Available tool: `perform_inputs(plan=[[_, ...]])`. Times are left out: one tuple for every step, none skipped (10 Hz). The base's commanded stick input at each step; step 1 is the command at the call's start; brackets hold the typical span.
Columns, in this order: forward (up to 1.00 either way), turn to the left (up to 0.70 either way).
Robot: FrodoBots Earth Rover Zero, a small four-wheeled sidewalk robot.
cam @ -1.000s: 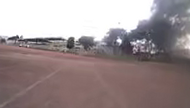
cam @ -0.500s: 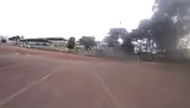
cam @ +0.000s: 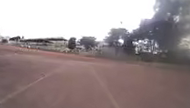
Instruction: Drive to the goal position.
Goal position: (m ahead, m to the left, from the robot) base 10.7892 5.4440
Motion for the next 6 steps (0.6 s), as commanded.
perform_inputs(plan=[[0.7,0.0],[0.7,0.0],[0.7,0.0],[0.7,0.0],[0.7,0.0],[0.7,0.0]])
